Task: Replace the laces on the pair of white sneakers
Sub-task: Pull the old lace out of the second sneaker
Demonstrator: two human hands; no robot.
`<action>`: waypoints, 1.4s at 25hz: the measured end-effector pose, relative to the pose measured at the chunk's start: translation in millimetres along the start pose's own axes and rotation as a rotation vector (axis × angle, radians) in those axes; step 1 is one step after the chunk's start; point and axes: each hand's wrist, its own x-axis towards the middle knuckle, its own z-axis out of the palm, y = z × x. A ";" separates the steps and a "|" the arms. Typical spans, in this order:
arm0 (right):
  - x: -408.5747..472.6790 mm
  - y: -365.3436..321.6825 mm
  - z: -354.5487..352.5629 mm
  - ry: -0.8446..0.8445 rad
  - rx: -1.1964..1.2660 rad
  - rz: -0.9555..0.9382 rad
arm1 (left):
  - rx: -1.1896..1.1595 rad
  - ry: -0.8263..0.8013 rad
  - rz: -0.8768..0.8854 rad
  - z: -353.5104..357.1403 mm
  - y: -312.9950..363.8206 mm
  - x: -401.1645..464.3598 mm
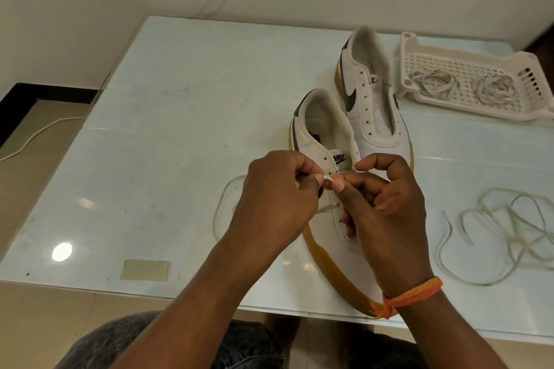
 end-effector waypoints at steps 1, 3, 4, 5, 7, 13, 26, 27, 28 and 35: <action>0.1 0.7 0.4 0.003 0.002 -0.003 | 0.014 0.003 0.005 0.5 -0.1 0.5; 0.8 1.8 0.4 0.010 0.001 -0.014 | 0.038 -0.010 0.004 1.5 -0.4 1.4; 1.1 2.4 0.2 0.012 -0.003 -0.021 | 0.048 -0.020 0.003 1.9 -1.0 2.1; 1.4 3.7 0.2 0.014 -0.012 -0.027 | 0.056 -0.028 0.004 2.2 -1.4 2.7; 1.1 5.3 0.3 0.008 -0.032 -0.038 | 0.094 -0.023 0.017 3.0 -2.9 4.0; 10.5 1.0 -17.4 0.022 -0.127 -0.048 | 0.291 0.214 0.048 -5.0 -11.3 18.3; 27.4 0.2 -61.5 -0.154 -0.464 -0.053 | 0.208 0.023 0.325 -3.3 -10.2 24.2; 26.2 0.4 -59.1 -0.168 -0.479 -0.073 | 0.238 -0.012 0.364 -1.3 -10.9 25.5; 24.7 1.4 -56.6 -0.174 -0.505 -0.102 | 0.263 -0.030 0.387 0.6 -12.2 27.3; 15.6 10.7 -40.2 -0.136 -0.816 -0.503 | 0.284 -0.080 0.403 1.7 -10.3 37.9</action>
